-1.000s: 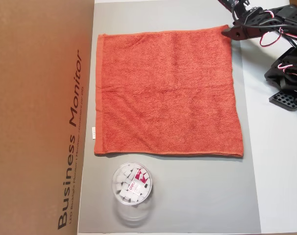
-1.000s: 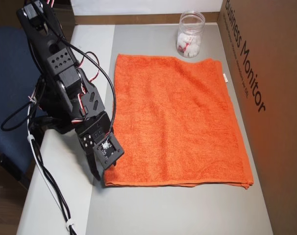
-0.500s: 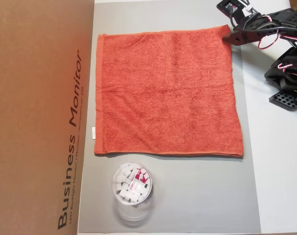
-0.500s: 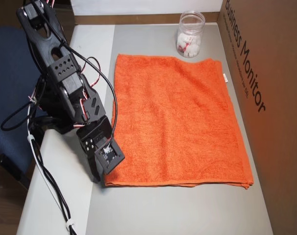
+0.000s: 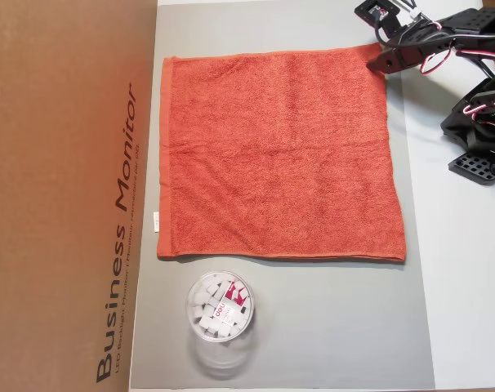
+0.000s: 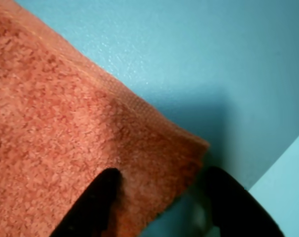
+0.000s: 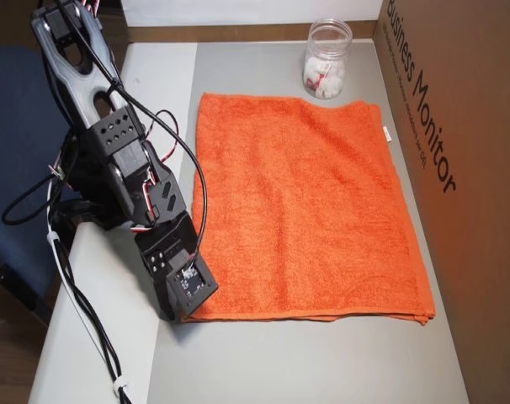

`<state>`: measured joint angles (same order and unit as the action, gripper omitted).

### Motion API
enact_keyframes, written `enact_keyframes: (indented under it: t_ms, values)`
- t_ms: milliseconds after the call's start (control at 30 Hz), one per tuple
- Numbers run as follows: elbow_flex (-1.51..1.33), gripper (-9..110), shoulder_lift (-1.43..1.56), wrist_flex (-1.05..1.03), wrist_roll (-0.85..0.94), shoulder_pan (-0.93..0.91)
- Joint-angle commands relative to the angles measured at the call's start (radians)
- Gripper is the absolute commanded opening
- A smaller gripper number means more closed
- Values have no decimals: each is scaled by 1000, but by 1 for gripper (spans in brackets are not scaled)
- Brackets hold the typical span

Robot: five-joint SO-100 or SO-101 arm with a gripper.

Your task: Fold the blanket.

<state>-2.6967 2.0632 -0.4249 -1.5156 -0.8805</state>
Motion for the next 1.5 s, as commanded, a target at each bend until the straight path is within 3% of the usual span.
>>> enact_keyframes:
  t_ms: [0, 400, 1467]
  values:
    - [35, 17, -5, 12, 5, 11]
    - [34, 0, -5, 12, 0, 26]
    - [152, 0, 253, -3, -12, 26]
